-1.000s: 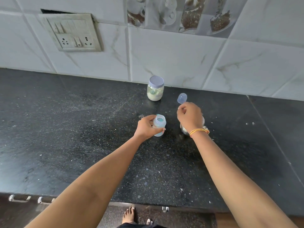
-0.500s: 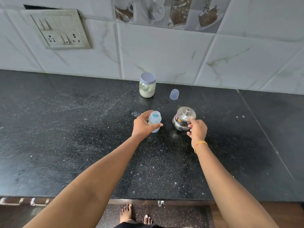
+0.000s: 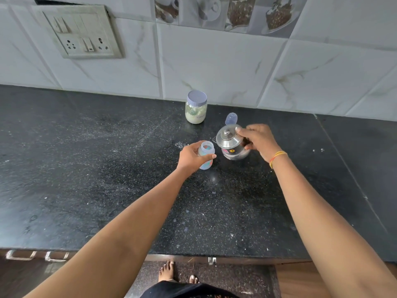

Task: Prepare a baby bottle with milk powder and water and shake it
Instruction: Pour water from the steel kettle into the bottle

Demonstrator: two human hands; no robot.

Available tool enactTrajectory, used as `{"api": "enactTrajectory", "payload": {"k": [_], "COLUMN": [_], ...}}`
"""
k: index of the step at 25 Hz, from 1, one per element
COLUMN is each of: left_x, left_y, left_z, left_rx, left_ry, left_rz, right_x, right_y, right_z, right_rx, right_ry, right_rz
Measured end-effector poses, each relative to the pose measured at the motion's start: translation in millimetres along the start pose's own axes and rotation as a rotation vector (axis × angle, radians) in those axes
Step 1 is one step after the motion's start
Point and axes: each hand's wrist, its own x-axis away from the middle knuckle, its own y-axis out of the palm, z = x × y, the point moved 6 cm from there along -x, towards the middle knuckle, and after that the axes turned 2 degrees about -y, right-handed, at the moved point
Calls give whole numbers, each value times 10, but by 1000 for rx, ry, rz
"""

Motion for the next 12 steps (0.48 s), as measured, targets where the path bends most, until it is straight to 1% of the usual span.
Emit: {"api": "enactTrajectory", "payload": {"k": [2, 4, 9, 12], "left_x": [-23, -37, -10, -13], "left_y": [-6, -23, -41, -32], "left_z": [-14, -20, 22, 10], "left_rx": [25, 55, 99, 119], "left_ry": [-5, -6, -14, -10], "left_rz": [-31, -61, -103, -105], "right_x": [-65, -118, -171, -176], "right_y": [42, 86, 176, 245], "right_z": [-153, -225, -317, -459], "right_rx": [186, 309, 410, 491], "right_ry": [-66, -113, -148, -217], "right_rz": [-52, -70, -103, -135]}}
